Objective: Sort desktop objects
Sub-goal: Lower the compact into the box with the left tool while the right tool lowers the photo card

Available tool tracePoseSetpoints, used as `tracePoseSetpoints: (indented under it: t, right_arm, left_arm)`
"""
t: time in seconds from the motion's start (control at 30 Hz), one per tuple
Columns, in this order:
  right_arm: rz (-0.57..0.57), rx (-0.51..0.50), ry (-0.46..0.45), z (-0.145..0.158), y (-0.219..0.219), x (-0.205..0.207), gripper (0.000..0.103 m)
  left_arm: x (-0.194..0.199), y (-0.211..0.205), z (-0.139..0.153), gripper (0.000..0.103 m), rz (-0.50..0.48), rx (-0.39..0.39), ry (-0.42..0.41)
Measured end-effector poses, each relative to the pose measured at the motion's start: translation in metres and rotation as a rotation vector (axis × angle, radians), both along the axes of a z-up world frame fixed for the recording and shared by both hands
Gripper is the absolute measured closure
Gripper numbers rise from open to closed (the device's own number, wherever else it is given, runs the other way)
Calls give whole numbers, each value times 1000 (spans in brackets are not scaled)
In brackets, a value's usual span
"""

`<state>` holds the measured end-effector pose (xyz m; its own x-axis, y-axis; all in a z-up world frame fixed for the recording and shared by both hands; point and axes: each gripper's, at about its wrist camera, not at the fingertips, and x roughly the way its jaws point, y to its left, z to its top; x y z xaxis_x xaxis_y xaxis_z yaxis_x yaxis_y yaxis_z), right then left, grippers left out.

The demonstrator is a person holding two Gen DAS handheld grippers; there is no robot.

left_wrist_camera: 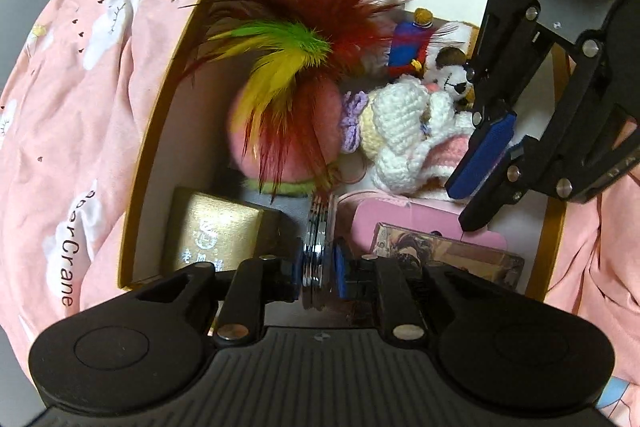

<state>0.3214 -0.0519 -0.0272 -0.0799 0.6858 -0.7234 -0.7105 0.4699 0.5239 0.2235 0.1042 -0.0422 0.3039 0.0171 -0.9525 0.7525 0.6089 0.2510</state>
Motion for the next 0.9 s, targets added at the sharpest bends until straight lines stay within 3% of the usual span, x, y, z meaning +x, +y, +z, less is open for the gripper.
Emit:
tracePoseSetpoints:
  t: [0.2, 0.47, 0.57, 0.7, 0.9]
  right_arm:
    - [-5, 1, -6, 3, 1, -2, 85]
    - [-13, 0, -30, 22, -17, -7, 84]
    - [-41, -1, -73, 36, -25, -6, 84]
    - [-109, -3, -164, 59, -42, -8, 84]
    - [-211, -49, -422, 97, -77, -34, 82]
  left_arm:
    - [-10, 5, 7, 85, 34, 10, -19]
    - [-27, 3, 43, 85, 108, -100, -67]
    - [-34, 0, 62, 85, 207, -157, -124]
    - [-53, -19, 82, 85, 330, -212, -261]
    - [-86, -46, 97, 83, 604, -360, -476]
